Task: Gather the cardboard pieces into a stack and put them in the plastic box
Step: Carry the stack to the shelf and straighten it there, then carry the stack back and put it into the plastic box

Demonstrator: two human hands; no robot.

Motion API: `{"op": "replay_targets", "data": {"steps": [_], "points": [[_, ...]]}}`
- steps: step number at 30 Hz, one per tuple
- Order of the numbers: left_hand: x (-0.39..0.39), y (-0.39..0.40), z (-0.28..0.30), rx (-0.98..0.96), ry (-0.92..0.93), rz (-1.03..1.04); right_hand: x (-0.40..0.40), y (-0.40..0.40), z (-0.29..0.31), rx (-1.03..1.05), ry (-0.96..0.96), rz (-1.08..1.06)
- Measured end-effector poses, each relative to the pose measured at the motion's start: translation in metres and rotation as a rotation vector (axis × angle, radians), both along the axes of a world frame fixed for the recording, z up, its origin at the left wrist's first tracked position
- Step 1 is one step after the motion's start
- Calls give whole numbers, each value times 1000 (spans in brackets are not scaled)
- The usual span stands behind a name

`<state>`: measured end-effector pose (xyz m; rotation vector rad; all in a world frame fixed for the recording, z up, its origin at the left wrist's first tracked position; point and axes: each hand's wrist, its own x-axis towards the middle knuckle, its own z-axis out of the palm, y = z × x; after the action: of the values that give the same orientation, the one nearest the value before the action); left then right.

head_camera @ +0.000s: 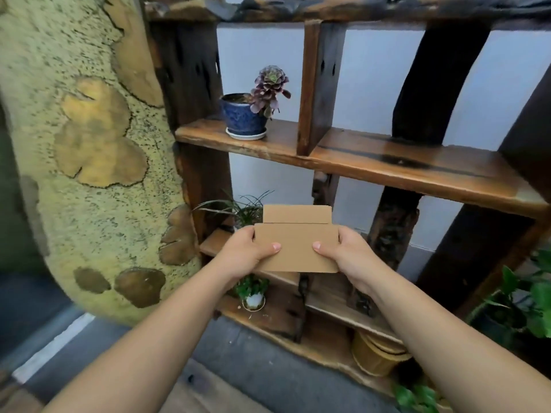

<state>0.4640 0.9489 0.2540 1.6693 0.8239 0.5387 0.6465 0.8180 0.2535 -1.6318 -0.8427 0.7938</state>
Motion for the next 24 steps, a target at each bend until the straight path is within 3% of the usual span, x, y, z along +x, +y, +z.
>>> {"op": "replay_targets", "data": {"steps": [9, 24], "points": [[-150, 14, -32, -63, 49, 341, -126, 72, -26, -46, 21, 274], [-500, -52, -60, -106, 144, 917, -469, 126, -52, -110, -129, 826]]}}
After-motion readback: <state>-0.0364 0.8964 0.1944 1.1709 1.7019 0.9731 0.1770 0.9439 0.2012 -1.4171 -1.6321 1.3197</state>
